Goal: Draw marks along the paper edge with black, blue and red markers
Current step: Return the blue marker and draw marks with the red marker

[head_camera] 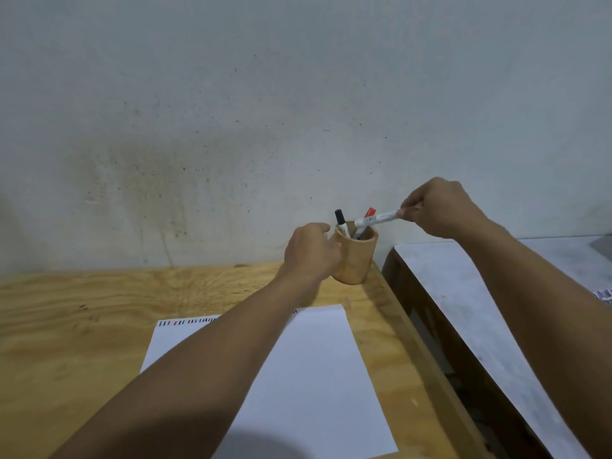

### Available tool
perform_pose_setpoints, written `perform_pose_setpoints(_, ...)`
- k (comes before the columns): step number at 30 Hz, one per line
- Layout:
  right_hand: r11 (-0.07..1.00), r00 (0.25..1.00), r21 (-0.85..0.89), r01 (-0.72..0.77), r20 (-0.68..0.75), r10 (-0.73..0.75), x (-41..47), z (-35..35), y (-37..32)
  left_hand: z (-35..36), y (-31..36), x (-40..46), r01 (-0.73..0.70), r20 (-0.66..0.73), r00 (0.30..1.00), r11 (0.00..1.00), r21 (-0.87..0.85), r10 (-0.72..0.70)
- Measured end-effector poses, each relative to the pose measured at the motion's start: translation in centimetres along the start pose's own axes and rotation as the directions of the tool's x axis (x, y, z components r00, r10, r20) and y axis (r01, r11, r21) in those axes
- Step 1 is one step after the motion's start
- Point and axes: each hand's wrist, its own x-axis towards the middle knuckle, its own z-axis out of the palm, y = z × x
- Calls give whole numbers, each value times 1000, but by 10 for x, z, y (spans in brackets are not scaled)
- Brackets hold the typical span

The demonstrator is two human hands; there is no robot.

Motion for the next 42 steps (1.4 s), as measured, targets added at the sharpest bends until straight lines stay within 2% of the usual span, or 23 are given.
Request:
perform_pose_setpoints(3, 990, 993, -115, 84, 96, -73, 13, 8, -8, 6, 4, 4, -20, 12, 1000, 1000, 24, 19)
perform_pose_setpoints(6, 996, 993, -14, 92, 78, -91, 19, 24, -17, 11, 5, 7, -35, 19, 999, 996, 79, 34)
perform_pose_setpoints(9, 993, 999, 111, 35, 36, -40, 21, 45, -22, 15, 6, 9, -39, -24, 999, 992, 119, 42)
perform_pose_setpoints(14, 978, 990, 155, -138, 30, 135, 29, 73, -19, 16, 9, 10, -8, -70, 997, 994, 111, 16)
perform_pose_setpoints(18, 946, 972, 224, -234, 44, 230, 36, 78, -23, 14, 10, 10, 22, -51, 999, 997, 67, -18)
perform_pose_setpoints(25, 884, 965, 387, -261, 90, 246, 40, 85, -23, 10, 12, 6, 30, -60, 998, 1000, 3, -30)
perform_pose_setpoints(28, 821, 975, 554, -140, -69, 213, 38, 77, -26, 11, 11, 3, 25, -60, 998, 1000, -13, -26)
perform_pose_setpoints(31, 750, 947, 661, 34, -261, 187, 36, 55, -34, 8, 11, 3, 18, -14, 1000, 1000, -17, -18)
perform_pose_setpoints(34, 685, 892, 683, 253, -439, 108, 25, 27, -49, 1, 7, 6, 22, 86, 996, 996, -88, -15)
perform_pose_setpoints(36, 668, 876, 664, 336, -481, 38, 10, 14, -55, -8, 0, 7, 33, 112, 994, 989, -142, -17)
perform_pose_setpoints(38, 689, 919, 650, 320, -389, -60, -11, 9, -56, -22, -10, 2, 64, 117, 993, 963, -261, -35)
perform_pose_setpoints(40, 780, 980, 593, 199, -134, -148, -33, 17, -53, -35, -20, -5, 107, 158, 987, 893, -436, -41)
perform_pose_setpoints(42, 870, 977, 487, 76, 138, -163, -50, 35, -49, -46, -31, -15, 142, 219, 976, 811, -567, -17)
